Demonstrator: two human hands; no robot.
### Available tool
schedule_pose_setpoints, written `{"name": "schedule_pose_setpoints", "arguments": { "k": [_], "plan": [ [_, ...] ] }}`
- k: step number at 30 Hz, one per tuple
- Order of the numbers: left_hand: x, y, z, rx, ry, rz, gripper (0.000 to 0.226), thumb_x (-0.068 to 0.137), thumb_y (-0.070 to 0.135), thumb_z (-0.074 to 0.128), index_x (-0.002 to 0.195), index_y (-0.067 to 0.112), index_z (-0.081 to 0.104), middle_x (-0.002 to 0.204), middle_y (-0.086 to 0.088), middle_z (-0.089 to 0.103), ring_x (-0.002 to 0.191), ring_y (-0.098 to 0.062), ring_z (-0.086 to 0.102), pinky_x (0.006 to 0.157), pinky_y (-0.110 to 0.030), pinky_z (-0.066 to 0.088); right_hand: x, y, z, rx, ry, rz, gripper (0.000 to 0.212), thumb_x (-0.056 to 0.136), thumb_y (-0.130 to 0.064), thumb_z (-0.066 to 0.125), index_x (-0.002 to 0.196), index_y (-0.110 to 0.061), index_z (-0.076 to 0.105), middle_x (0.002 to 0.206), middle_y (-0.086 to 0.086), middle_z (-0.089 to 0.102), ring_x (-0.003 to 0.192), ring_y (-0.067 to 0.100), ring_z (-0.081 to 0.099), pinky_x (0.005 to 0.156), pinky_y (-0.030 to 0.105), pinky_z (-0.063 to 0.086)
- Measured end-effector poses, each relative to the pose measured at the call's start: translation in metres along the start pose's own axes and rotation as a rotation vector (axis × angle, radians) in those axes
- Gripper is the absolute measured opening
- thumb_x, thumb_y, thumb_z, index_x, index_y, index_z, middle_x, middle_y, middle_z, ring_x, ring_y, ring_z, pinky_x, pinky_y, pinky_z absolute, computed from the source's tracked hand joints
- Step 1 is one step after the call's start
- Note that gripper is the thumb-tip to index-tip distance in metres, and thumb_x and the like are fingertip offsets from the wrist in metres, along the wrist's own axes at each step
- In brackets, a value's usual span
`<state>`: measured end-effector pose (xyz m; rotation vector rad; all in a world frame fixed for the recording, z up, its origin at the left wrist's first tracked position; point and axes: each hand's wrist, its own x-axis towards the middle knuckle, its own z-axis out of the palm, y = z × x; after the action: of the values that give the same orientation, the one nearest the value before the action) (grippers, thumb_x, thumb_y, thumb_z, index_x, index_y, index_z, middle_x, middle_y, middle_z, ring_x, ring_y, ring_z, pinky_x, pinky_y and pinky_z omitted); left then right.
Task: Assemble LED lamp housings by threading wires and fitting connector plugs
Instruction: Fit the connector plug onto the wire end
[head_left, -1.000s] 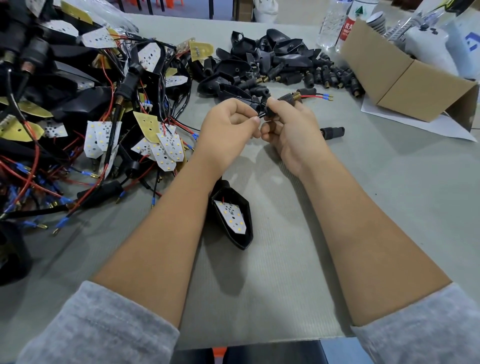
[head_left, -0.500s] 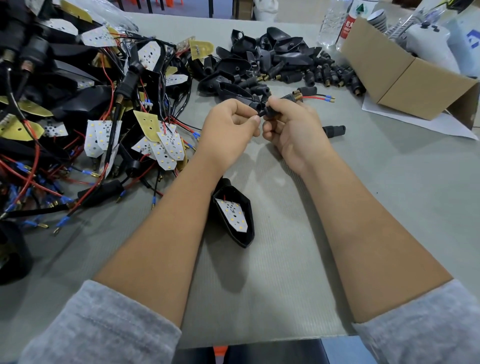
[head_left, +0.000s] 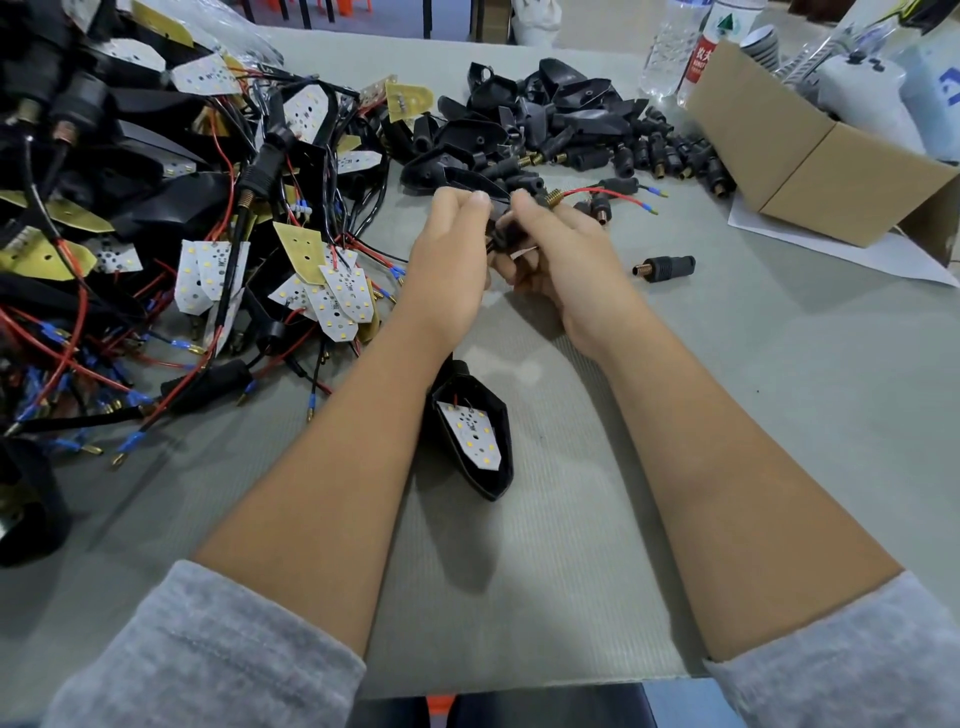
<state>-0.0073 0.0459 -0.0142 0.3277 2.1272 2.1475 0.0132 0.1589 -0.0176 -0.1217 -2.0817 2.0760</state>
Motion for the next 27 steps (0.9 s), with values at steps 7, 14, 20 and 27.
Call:
{"name": "schedule_pose_setpoints", "arguments": {
  "k": [7,14,20,27],
  "plan": [
    [0.004,-0.0044,0.0002,0.06,0.057,-0.002,0.027,0.104,0.044,0.028,0.099,0.024,0.047,0.089,0.002,0.051,0.06,-0.011,0.036,0.053,-0.029,0.029,0.0021,-0.0001,-0.0035,0.09,0.093,0.013,0.015,0.096,-0.015,0.056,0.084,-0.011,0.063,0.071,0.002,0.065,0.054,0.014,0.05,0.057,0.027,0.044],
    [0.0028,-0.0065,-0.0007,0.067,0.02,0.046,0.03,0.101,0.049,0.027,0.104,0.027,0.047,0.091,0.007,0.05,0.063,-0.008,0.036,0.056,-0.027,0.029,0.0004,0.0022,-0.0027,-0.1,0.035,-0.046,0.031,0.091,-0.02,0.067,0.065,-0.016,0.051,0.054,-0.009,0.052,0.056,0.01,0.05,0.063,0.031,0.042],
    [0.0019,-0.0081,-0.0011,0.064,-0.011,0.068,0.032,0.1,0.05,0.026,0.104,0.027,0.047,0.091,0.007,0.05,0.062,-0.008,0.036,0.055,-0.027,0.029,-0.0015,0.0022,-0.0011,-0.142,0.023,-0.046,0.034,0.089,-0.02,0.068,0.061,-0.016,0.049,0.055,-0.006,0.052,0.054,0.01,0.05,0.058,0.026,0.041],
    [0.0049,-0.0043,-0.0003,0.046,-0.026,0.002,0.013,0.101,0.033,0.042,0.093,0.028,0.052,0.084,0.004,0.057,0.051,-0.008,0.047,0.046,-0.021,0.036,-0.0013,-0.0008,-0.0003,0.024,0.099,-0.001,0.025,0.099,-0.024,0.055,0.077,-0.013,0.054,0.059,-0.002,0.057,0.051,0.011,0.05,0.053,0.025,0.041]
  ]
}}
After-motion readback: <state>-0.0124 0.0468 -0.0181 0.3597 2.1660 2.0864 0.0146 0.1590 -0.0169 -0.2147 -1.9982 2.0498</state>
